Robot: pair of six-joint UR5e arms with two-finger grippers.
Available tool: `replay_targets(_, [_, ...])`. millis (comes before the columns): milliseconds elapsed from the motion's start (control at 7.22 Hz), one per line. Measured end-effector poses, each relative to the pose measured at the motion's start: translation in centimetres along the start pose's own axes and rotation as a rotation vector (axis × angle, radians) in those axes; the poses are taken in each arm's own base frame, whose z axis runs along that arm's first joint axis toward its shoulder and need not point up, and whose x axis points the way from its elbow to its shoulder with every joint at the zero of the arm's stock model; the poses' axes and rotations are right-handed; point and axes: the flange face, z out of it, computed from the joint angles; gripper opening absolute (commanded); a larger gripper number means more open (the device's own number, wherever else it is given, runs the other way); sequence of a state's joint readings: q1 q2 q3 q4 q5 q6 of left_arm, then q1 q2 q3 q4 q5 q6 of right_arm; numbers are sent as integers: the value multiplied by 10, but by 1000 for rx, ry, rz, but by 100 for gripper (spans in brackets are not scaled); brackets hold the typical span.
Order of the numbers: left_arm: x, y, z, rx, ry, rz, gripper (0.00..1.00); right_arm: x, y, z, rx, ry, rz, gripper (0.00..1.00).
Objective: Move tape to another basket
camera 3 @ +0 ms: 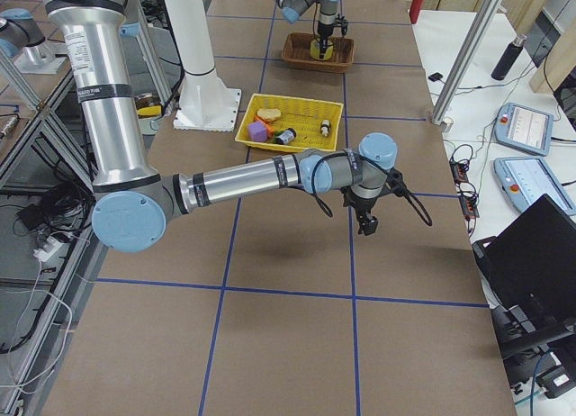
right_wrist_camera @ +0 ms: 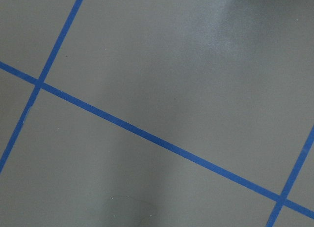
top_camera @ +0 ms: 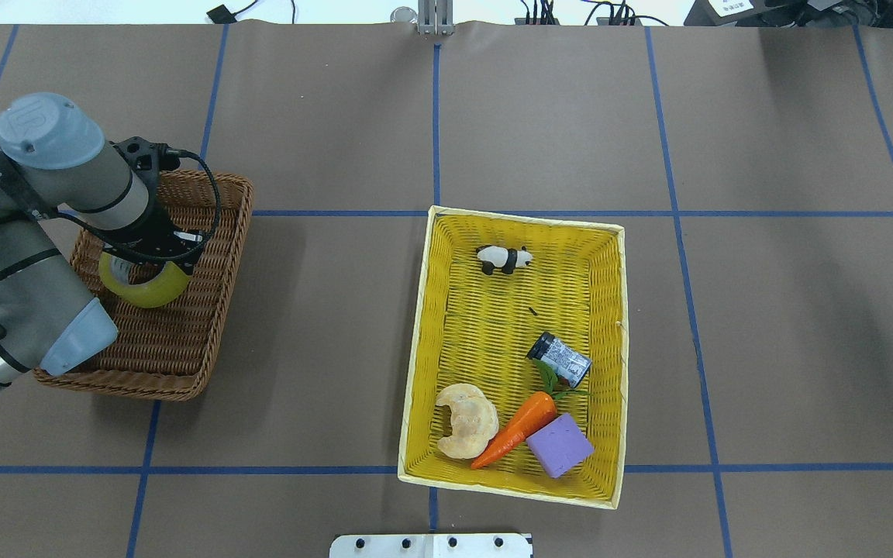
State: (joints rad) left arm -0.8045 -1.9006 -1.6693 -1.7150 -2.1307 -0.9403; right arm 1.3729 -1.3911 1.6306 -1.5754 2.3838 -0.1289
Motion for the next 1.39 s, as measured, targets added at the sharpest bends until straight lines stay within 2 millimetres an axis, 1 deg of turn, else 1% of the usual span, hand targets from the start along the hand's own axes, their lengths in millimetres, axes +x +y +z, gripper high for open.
replay_targets(139, [0,1,1,-1,0,1,32,0,0,0,0,0,0,100])
replay_targets(277, [1,1,2,-3,-1,0,80,0,0,0,0,0,0,100])
replay_targets(416, [1,2,2,-3,-2,1,98,0,0,0,-1,0,1,100])
replay_targets(554, [2,2,2,-2,0,5,98,0,0,0,0,0,0,100])
replay_targets(693, [6,4,-3,4,8,11,98,0,1,-1,2,1,1,100])
replay_targets(831, [11,8,-18,19,25,23,98,2,2,-5,7,3,6,100])
replay_targets(970, [11,14,-45,46,45,39,98,7,4,-11,16,8,16,100])
replay_targets(1108, [0,19,-75,73,45,73,98,13,7,-17,24,12,28,100])
replay_targets(1247, [-21,22,-102,91,21,136,98,20,12,-22,30,17,43,100])
replay_targets(1386, [-52,19,-129,111,-13,208,98,27,22,-25,33,21,58,100])
